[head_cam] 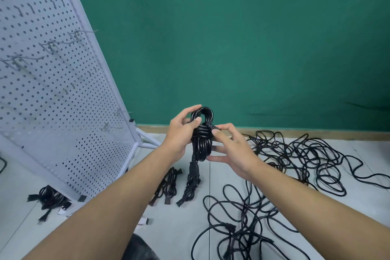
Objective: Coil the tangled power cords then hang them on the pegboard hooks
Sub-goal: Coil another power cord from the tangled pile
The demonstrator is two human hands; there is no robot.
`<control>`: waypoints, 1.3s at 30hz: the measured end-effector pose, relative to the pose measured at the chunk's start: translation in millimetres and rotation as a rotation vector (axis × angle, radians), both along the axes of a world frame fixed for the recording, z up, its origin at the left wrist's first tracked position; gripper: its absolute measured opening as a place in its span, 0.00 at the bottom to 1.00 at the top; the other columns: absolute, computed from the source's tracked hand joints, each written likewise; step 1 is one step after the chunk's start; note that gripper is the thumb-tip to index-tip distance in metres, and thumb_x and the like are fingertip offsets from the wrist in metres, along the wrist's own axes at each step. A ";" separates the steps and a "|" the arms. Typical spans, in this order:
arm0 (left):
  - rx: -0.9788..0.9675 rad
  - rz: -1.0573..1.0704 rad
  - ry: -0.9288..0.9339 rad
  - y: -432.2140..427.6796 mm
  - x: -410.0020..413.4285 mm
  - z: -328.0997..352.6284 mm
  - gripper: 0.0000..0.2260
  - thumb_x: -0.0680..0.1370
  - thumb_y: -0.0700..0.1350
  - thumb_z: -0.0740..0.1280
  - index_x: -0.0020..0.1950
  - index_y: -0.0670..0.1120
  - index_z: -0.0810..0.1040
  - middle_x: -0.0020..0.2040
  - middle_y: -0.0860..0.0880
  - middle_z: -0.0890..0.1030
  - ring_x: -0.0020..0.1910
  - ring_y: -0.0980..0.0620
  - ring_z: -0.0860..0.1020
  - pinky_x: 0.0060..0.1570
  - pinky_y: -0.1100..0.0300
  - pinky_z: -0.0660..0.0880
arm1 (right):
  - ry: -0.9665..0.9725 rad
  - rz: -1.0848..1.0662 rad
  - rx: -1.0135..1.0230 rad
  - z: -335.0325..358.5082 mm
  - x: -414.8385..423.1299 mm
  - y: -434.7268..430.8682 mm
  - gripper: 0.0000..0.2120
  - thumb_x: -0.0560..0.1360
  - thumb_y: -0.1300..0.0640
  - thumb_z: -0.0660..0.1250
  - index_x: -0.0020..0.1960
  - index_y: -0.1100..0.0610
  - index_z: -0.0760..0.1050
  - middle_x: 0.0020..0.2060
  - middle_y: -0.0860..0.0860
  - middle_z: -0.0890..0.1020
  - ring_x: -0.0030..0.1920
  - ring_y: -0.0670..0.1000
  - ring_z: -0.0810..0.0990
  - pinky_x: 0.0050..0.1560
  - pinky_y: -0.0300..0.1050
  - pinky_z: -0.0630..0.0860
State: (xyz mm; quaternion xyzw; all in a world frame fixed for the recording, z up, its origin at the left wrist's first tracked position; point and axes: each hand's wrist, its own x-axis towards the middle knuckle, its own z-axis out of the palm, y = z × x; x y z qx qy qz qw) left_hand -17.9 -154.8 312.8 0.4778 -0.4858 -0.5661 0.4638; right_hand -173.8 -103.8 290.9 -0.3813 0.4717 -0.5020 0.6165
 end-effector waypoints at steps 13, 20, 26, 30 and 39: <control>0.208 -0.209 -0.592 -30.2 57.6 -146.1 0.34 0.78 0.53 0.73 0.80 0.63 0.60 0.71 0.51 0.64 0.70 0.53 0.67 0.70 0.56 0.67 | 0.152 0.026 0.377 -139.4 49.9 -57.3 0.10 0.82 0.48 0.67 0.57 0.54 0.73 0.55 0.60 0.84 0.44 0.59 0.85 0.48 0.63 0.85; 0.213 -0.185 -0.746 -26.2 84.3 -238.6 0.25 0.79 0.41 0.71 0.75 0.52 0.69 0.52 0.63 0.72 0.56 0.51 0.78 0.63 0.58 0.74 | 0.175 -0.063 0.536 -238.2 85.7 -75.2 0.09 0.83 0.46 0.65 0.53 0.51 0.72 0.56 0.60 0.81 0.54 0.64 0.84 0.44 0.62 0.86; 0.245 -0.212 -0.832 -36.5 92.3 -294.0 0.27 0.78 0.37 0.70 0.75 0.54 0.70 0.64 0.49 0.76 0.64 0.49 0.77 0.68 0.53 0.74 | 0.276 -0.053 0.577 -292.8 105.8 -93.9 0.09 0.83 0.45 0.64 0.52 0.50 0.72 0.53 0.57 0.83 0.52 0.61 0.85 0.44 0.62 0.86; 0.207 -0.246 -0.887 -36.6 91.0 -317.8 0.27 0.78 0.36 0.68 0.77 0.52 0.71 0.70 0.46 0.72 0.62 0.48 0.78 0.66 0.58 0.74 | 0.551 -0.022 0.447 -313.0 110.9 -97.2 0.05 0.81 0.50 0.68 0.51 0.52 0.77 0.47 0.51 0.83 0.49 0.54 0.83 0.50 0.55 0.84; 0.159 -0.354 -1.093 -38.0 82.8 -325.9 0.29 0.80 0.42 0.66 0.81 0.55 0.64 0.73 0.47 0.62 0.54 0.44 0.79 0.56 0.47 0.80 | 0.807 0.101 0.294 -321.9 79.4 -105.5 0.08 0.79 0.49 0.71 0.56 0.48 0.86 0.52 0.47 0.87 0.54 0.50 0.84 0.59 0.50 0.80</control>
